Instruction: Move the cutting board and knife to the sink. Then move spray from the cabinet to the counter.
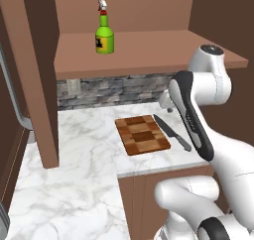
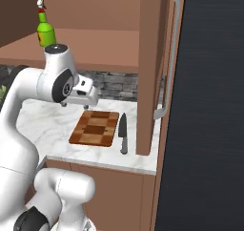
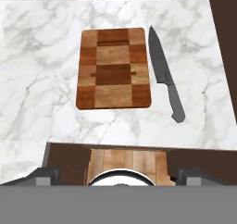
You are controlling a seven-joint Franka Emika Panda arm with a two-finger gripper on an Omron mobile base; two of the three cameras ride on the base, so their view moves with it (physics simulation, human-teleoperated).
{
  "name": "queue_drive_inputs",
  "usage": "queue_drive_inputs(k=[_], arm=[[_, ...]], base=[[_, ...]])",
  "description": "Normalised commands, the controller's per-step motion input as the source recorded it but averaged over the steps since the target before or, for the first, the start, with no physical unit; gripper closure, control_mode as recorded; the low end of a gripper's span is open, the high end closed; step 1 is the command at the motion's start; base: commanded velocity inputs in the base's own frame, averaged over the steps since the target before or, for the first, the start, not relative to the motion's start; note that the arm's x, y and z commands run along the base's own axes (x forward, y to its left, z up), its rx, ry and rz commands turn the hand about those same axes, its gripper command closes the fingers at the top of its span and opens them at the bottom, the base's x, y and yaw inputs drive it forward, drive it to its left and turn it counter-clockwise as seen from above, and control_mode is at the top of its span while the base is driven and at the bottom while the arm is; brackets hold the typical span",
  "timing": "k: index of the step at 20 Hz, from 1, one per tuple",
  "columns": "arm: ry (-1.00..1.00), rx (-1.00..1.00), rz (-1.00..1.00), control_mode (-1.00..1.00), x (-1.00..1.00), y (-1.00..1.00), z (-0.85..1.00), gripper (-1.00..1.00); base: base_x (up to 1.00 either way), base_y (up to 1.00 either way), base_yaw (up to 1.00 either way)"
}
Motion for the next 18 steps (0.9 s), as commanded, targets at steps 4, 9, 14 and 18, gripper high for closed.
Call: queue_drive_inputs(k=[4, 9, 14, 18], arm=[[0.0, -0.03, 0.01, -1.0, -0.29, -0.05, -0.14, -1.0], [0.0, -0.07, 0.05, -1.0, -0.13, -0.17, -0.35, -1.0], [0.0, -0.05, 0.03, -1.0, -0.05, -0.14, -0.46, -1.0], [0.0, 0.0, 0.05, -1.0, 0.0, -0.19, -0.4, -1.0]], base=[[0.0, 0.0, 0.0], [0.0, 0.0, 0.0], [0.0, 0.0, 0.0], [0.0, 0.0, 0.0]])
